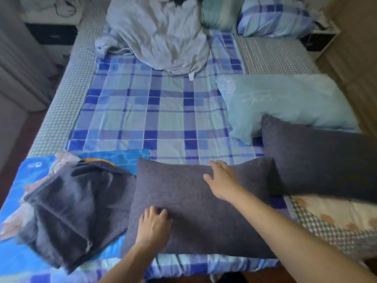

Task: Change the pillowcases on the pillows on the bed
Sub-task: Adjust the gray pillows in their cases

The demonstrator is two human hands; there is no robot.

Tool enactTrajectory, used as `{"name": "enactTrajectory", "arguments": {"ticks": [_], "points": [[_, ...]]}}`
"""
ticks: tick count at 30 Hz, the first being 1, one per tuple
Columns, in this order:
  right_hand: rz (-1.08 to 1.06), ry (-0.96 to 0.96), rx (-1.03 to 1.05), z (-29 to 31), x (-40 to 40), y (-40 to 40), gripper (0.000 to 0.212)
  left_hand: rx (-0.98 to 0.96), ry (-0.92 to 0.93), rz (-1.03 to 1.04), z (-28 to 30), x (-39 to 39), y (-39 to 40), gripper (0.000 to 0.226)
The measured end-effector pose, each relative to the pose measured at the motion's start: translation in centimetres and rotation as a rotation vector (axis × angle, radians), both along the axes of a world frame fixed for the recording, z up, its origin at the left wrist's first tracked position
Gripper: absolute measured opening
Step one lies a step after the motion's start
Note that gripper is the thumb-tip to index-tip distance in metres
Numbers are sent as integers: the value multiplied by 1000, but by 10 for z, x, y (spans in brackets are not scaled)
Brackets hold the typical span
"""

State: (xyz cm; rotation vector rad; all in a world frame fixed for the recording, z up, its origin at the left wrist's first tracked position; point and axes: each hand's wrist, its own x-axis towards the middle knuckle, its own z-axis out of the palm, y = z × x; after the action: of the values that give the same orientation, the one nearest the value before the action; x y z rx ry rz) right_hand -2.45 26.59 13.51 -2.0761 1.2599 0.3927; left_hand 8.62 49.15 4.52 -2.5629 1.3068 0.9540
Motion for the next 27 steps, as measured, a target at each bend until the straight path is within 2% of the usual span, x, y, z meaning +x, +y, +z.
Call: {"name": "enactTrajectory", "arguments": {"ticks": [2,3,4,5,6,7,8,9,10,11,12,13,15,16,18,20,22,23,25,27], "points": [[62,-378,-171,18,45,40,52,-300,-86,15,-2,-3,-13,40],[113,-569,-247,20,57,54,49,-382,-81,-29,-3,-6,-24,47],[208,-721,-313,11,53,61,48,-433,-58,-90,-11,-9,-35,58],[336,-738,-408,-12,32,57,49,-401,-46,-138,-21,-11,-43,66],[452,-570,-494,-46,-5,42,51,-320,-46,-172,-36,-12,-48,68],[457,-297,-467,-87,-52,20,53,-226,-62,-161,-54,-10,-55,67],[312,50,-334,-130,-107,-7,58,-150,-88,-137,-75,-10,-60,67],[15,332,-201,-161,-156,-30,63,-70,-74,-114,-90,-12,-64,67],[-266,488,-32,-177,-184,-50,68,-22,-78,-97,-101,-11,-72,67],[-408,520,44,-183,-197,-60,73,10,-108,-83,-104,-9,-79,66],[-437,461,-21,-180,-194,-60,78,36,-122,-61,-106,-8,-84,66],[-440,351,-222,-176,-179,-52,78,53,-138,-54,-104,-4,-87,66],[-453,81,-535,-161,-142,-23,62,58,-171,-44,-103,1,-85,65],[-412,-25,-635,-152,-126,-2,55,76,-169,-39,-101,2,-84,65],[-93,-153,-580,-148,-109,41,53,67,-150,-35,-98,2,-81,65],[276,-32,-474,-177,-113,55,61,-59,-124,-28,-94,1,-73,63],[290,160,-423,-211,-119,47,69,-228,-114,-11,-87,4,-48,57],[257,204,-400,-221,-116,42,71,-311,-131,58,-85,7,-29,53],[275,246,-377,-226,-104,37,72,-381,-101,467,-83,16,25,46],[284,242,-385,-217,-101,40,73,-274,80,934,-79,18,73,43]]}}
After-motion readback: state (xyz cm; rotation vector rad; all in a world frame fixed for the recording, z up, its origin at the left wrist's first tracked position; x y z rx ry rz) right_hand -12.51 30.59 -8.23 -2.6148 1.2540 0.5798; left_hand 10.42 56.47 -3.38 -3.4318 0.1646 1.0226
